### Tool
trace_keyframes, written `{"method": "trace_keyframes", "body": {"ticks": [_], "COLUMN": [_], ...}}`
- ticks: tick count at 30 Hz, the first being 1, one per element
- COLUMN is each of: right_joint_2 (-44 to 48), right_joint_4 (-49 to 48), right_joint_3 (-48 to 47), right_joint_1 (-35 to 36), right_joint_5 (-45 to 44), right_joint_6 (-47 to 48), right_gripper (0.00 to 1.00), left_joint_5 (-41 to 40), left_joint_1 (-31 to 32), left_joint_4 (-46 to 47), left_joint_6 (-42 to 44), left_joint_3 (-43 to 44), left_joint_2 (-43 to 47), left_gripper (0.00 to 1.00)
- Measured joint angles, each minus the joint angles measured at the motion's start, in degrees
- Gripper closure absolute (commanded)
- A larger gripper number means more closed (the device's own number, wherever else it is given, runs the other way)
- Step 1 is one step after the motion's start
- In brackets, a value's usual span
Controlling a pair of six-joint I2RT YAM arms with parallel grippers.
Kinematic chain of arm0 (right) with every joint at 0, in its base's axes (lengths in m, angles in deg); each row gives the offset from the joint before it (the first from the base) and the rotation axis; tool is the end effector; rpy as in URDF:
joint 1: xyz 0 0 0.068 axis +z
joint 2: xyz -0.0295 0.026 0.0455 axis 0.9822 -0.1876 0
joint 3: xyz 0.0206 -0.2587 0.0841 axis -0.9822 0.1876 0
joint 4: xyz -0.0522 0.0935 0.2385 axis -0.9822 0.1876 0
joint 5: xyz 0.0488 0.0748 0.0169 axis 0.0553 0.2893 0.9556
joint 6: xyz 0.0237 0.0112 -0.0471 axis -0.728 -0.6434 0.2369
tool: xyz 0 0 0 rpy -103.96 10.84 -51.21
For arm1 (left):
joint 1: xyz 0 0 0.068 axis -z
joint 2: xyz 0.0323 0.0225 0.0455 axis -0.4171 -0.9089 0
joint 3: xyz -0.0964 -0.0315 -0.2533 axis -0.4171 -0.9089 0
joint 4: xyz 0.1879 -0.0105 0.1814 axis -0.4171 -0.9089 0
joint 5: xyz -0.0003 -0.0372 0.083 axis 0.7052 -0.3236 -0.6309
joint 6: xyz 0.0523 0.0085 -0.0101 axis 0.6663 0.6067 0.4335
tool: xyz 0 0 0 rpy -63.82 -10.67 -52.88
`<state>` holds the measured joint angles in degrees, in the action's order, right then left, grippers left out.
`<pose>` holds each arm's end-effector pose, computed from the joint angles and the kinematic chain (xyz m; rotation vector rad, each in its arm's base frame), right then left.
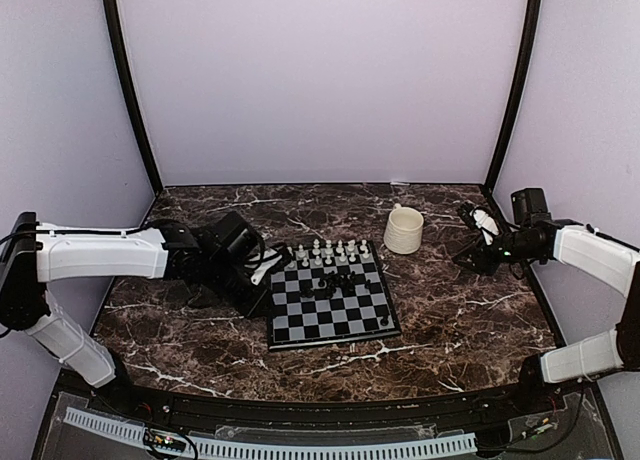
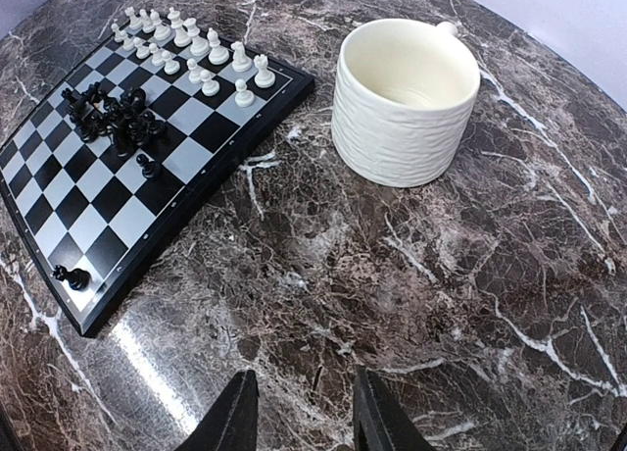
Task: Set up the chess pieces on the board
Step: Place the pawn on a7.
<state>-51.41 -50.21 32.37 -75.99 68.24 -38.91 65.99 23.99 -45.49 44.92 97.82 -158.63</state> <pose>0.2403 0.0322 0.2252 -0.8801 2.1594 0.4541 0.1954 -0.2313 0.2223 0.9107 2.4766 -0.6098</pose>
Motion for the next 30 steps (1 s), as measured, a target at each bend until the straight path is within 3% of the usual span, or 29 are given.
{"method": "trace_keyframes", "body": {"ticks": [30], "right_joint_2": [0.0], "right_joint_4": [-0.3], "right_joint_3": [0.4], "right_joint_1": [0.0], "right_joint_5": [-0.1], "right_joint_6": [0.2], "right_gripper": [0.65], "left_joint_5": [-3.9], "left_joint_1": [2.6], "left_joint_4": [3.5], "left_joint_6": [-0.3], "left_joint_3": [0.7], "left_joint_2": [-10.3], "left_gripper": [0.93]}}
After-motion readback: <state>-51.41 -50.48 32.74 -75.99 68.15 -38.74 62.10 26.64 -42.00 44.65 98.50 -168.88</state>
